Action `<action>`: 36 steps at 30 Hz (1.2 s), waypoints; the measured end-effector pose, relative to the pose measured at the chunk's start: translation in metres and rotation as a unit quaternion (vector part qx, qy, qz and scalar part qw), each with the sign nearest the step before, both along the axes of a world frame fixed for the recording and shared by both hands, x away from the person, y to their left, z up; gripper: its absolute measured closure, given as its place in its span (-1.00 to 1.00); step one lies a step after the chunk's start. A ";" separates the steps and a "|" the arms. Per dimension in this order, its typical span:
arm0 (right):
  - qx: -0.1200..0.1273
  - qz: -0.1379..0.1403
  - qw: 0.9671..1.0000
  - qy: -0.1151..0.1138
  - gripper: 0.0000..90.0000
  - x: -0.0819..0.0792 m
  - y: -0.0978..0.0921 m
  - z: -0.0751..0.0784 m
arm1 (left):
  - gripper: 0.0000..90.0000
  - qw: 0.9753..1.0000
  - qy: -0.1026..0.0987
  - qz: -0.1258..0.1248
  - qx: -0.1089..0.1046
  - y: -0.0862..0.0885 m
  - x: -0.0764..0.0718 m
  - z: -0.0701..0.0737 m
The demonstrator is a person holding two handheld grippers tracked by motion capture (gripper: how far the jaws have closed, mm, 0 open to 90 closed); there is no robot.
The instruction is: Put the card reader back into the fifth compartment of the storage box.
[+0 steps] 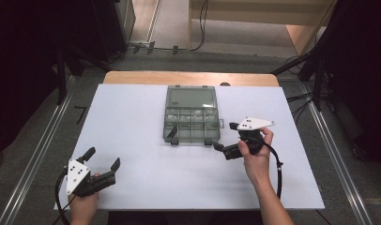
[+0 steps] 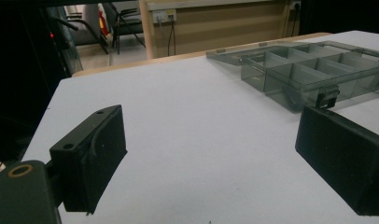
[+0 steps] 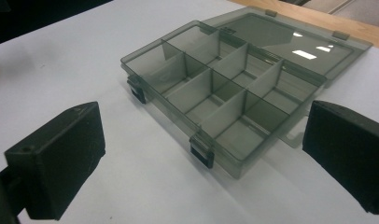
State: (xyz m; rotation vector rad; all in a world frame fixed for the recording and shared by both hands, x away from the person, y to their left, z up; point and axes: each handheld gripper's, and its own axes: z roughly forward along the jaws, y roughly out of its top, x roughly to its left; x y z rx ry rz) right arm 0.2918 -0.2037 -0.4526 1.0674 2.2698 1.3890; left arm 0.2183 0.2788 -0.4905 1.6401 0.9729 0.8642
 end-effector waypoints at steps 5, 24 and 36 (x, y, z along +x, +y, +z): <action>0.007 -0.014 1.000 0.000 -1.00 -0.006 -0.015 -0.003 | -0.80 1.000 0.000 0.000 0.000 0.000 0.000 0.000; 0.022 -0.059 0.998 0.003 -1.00 -0.034 -0.069 -0.025 | -0.80 1.000 0.001 0.001 0.006 -0.001 0.000 0.000; 0.027 -0.082 0.996 0.006 -1.00 -0.052 -0.093 -0.037 | -0.80 1.000 0.001 0.001 0.007 -0.001 0.000 0.000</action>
